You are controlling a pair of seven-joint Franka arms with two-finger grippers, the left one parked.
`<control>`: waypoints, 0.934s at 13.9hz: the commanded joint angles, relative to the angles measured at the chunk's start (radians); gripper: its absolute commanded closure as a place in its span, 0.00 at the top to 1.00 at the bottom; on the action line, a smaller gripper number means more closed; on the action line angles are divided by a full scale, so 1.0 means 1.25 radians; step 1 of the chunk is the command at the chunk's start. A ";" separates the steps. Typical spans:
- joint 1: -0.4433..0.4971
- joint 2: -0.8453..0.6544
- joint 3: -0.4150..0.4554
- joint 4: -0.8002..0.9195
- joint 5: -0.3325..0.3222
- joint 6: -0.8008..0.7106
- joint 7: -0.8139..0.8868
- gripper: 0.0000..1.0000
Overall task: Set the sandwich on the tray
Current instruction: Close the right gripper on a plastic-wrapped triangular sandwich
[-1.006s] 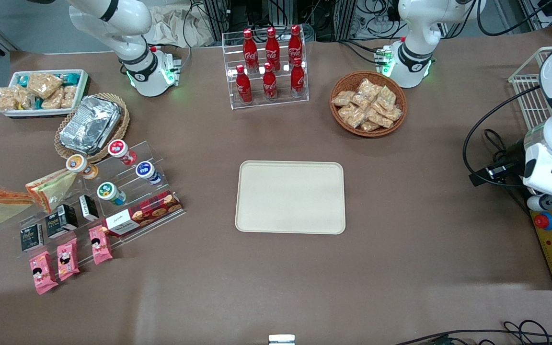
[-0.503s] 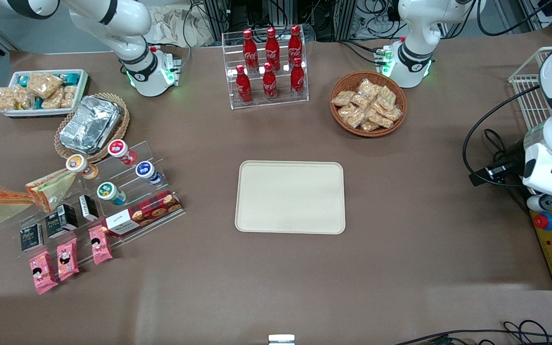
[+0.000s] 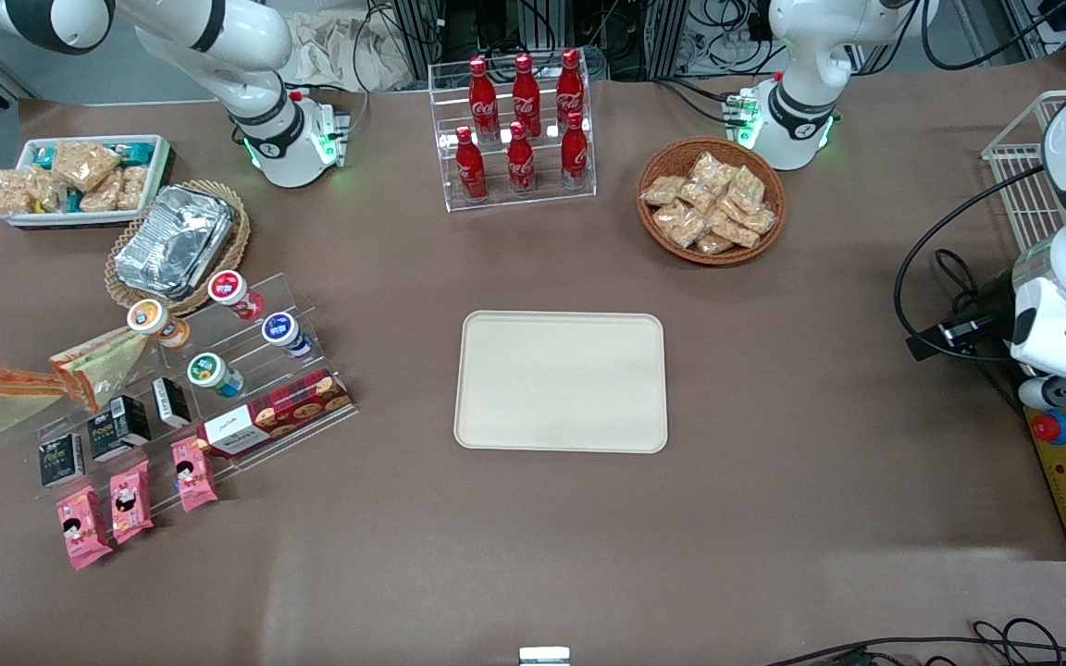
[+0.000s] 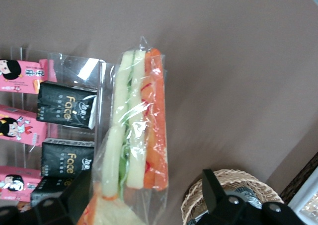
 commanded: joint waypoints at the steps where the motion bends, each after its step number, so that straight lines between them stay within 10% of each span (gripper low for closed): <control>1: -0.005 0.013 0.001 -0.002 0.031 0.023 -0.004 0.98; 6: -0.017 0.032 0.001 -0.008 0.058 0.048 -0.010 0.96; 11: -0.028 0.032 0.001 -0.031 0.114 0.073 -0.083 0.47; 13: -0.028 0.031 0.001 -0.030 0.114 0.073 -0.085 0.46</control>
